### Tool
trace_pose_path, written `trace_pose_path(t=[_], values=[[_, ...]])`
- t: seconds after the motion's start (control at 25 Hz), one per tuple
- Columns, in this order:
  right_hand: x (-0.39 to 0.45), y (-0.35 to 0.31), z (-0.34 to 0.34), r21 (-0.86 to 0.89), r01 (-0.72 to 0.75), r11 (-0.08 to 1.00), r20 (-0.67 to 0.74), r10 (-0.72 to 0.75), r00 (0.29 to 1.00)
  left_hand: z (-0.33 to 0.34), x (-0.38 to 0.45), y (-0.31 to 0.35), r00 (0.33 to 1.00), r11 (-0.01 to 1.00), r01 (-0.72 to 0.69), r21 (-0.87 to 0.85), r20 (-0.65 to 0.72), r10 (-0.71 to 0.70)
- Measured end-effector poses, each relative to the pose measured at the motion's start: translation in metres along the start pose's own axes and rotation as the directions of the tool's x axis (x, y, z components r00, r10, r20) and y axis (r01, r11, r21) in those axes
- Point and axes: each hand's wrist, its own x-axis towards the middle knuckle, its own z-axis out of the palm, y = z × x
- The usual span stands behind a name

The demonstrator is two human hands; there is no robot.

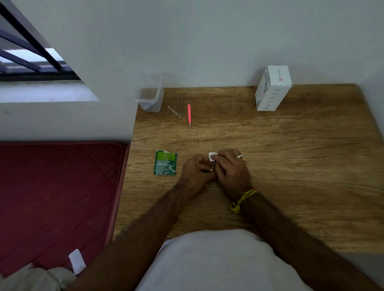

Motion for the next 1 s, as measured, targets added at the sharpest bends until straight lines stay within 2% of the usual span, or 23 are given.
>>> trace_pose_path(t=[0.16,0.84,1.0], values=[[-0.002,-0.001,-0.003,0.006,-0.022,1.000,0.004,0.022,1.000,0.001,-0.002,0.001,1.000,0.999,0.001,-0.034,0.011,0.000],[-0.006,-0.003,-0.011,0.056,-0.064,0.996,-0.038,0.067,0.997,0.001,-0.003,0.002,1.000,1.000,0.007,0.020,0.002,-0.007],[-0.006,-0.004,-0.012,0.059,-0.069,0.996,-0.004,0.070,0.998,0.000,-0.003,0.001,1.000,1.000,-0.001,0.021,0.016,0.001]])
